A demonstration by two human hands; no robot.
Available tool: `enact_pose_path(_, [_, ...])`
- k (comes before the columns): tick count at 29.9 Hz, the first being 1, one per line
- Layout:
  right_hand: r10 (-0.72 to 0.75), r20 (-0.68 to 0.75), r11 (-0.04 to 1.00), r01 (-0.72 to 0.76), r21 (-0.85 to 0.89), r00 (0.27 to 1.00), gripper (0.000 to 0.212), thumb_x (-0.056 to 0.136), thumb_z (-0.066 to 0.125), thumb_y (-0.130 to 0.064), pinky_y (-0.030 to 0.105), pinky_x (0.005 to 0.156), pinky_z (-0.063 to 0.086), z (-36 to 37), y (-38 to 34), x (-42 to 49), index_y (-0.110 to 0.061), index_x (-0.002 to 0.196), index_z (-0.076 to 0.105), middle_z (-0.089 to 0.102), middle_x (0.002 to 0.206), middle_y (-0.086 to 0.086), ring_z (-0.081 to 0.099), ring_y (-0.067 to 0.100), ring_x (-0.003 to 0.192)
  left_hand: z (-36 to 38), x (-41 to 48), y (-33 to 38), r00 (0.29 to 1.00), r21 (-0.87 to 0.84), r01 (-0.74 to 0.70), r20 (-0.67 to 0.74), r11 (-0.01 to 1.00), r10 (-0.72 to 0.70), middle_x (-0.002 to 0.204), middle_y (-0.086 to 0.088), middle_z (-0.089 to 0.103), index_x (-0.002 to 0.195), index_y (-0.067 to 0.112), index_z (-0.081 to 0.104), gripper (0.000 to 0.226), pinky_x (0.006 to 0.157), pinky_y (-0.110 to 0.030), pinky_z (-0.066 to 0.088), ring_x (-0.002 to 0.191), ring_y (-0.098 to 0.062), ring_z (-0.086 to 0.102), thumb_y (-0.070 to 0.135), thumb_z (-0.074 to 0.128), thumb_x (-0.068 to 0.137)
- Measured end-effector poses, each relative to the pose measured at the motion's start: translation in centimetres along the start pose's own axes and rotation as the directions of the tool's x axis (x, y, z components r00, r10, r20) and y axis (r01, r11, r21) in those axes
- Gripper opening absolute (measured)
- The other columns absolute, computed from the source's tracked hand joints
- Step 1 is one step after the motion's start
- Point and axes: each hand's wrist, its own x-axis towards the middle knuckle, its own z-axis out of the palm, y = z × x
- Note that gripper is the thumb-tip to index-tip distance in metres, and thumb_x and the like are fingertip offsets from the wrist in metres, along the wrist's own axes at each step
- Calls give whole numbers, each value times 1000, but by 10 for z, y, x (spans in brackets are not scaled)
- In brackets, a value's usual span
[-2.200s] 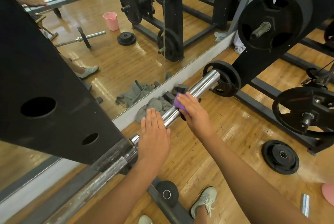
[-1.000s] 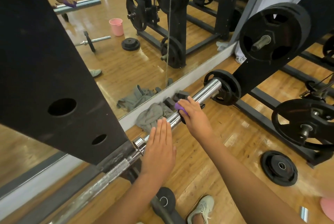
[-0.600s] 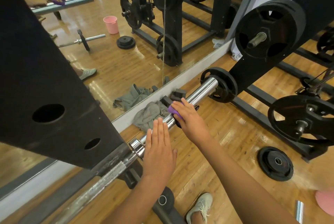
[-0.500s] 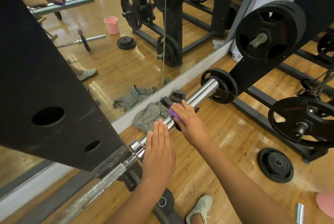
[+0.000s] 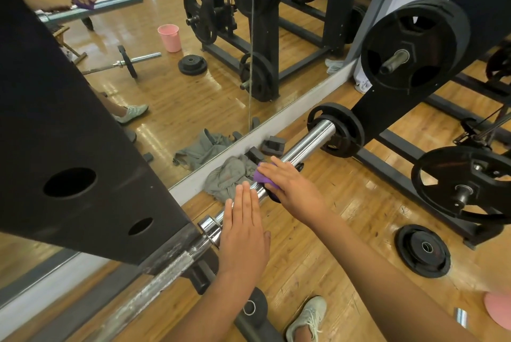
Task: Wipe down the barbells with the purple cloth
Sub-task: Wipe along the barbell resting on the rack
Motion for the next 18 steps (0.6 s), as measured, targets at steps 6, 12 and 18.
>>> enact_pose_path(6, [76,-47,997,-75,8,996,42,108,41,-32,34,123,14,1,-3,9,-17,145,53,51,150,-2,25,20,152,-5,12,-5,999,2,8,37,1000,-8,155,-29,-35,147,-8,-30,92,124,-50,-11,148,-40,-27,49,29,105])
enact_pose_path(12, [66,-45,998,-66,12,997,42,107,44,-32,31,122,16,-1,-1,6,-19,146,51,49,152,-5,25,15,152,-8,20,-15,996,19,-21,90,1000,19,158,-28,-29,149,-7,-25,95,123,-49,-10,150,-39,-24,52,34,104])
enact_pose_path(18, [83,-45,997,-82,16,996,40,106,46,-29,33,121,15,1,-7,7,-18,144,53,51,150,-3,26,19,151,-12,27,-25,988,-34,-52,143,998,56,165,-24,-15,154,-3,-17,97,125,-47,-2,153,-35,-15,56,40,102])
